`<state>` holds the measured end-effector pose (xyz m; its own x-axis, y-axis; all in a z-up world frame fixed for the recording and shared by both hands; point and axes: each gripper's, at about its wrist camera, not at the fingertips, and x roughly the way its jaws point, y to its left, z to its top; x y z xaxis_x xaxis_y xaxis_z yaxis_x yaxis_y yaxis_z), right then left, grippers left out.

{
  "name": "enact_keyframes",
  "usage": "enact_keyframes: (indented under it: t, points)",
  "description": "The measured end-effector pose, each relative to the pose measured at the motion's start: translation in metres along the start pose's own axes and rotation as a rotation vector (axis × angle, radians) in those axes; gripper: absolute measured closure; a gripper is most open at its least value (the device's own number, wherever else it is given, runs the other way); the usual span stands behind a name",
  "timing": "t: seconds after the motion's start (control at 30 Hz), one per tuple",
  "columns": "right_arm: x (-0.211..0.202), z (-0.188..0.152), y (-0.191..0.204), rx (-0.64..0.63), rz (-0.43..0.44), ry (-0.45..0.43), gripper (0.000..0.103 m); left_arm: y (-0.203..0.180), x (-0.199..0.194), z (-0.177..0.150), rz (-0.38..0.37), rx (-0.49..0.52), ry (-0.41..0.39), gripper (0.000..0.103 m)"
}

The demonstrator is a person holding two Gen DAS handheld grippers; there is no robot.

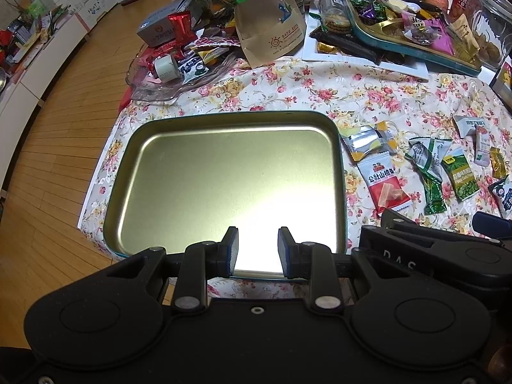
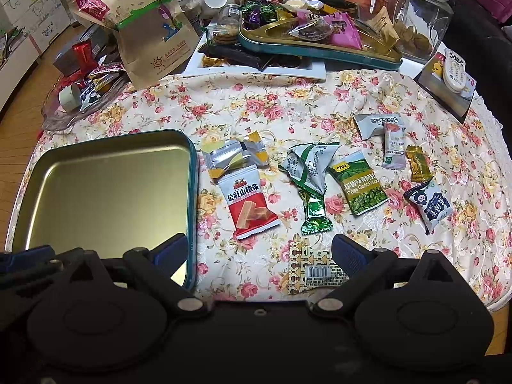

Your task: Organize snacks

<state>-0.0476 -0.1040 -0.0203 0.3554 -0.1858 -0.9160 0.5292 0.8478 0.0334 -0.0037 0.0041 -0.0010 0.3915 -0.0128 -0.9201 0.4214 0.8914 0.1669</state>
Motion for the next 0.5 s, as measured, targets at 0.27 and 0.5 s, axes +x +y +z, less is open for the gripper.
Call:
enact_keyframes:
  t: [0.27, 0.5]
  points:
    - [0.0009, -0.0003, -0.0006, 0.0, 0.002, 0.005, 0.002, 0.0, -0.0001, 0.0, -0.001, 0.0, 0.001, 0.066]
    - [0.0031, -0.0006, 0.0007, -0.011, -0.001, 0.013, 0.002, 0.0006, -0.0011, 0.001, -0.005, -0.005, 0.001, 0.066]
